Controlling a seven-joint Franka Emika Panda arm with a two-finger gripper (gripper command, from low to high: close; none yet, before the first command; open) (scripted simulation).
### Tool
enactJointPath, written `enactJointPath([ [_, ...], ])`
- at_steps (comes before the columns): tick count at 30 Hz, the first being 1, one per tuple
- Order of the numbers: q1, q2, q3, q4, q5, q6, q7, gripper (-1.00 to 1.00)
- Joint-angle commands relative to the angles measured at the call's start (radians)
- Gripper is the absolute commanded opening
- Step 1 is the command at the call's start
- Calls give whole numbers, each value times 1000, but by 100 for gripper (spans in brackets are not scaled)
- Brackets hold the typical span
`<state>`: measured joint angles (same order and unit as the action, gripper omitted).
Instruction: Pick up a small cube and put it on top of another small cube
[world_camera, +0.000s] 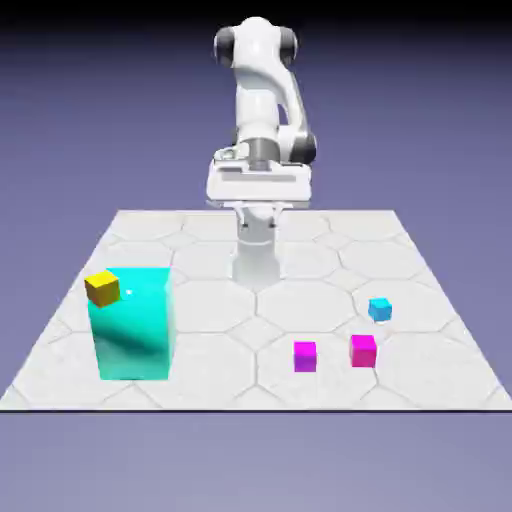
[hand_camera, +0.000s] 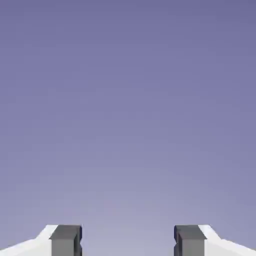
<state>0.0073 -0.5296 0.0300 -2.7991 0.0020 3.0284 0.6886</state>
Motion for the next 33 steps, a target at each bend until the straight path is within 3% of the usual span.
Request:
enactJointPath([
  [1,-4,34,25,9,2,-7,-44,0],
  [23,-89,759,563,204,38,-162,-985,0],
  [31,130,977,327,263,-100,5,-888,0],
  [32,130,977,327,263,-100,5,-888,-100],
  [33,130,977,327,263,-100,5,-888,-100],
])
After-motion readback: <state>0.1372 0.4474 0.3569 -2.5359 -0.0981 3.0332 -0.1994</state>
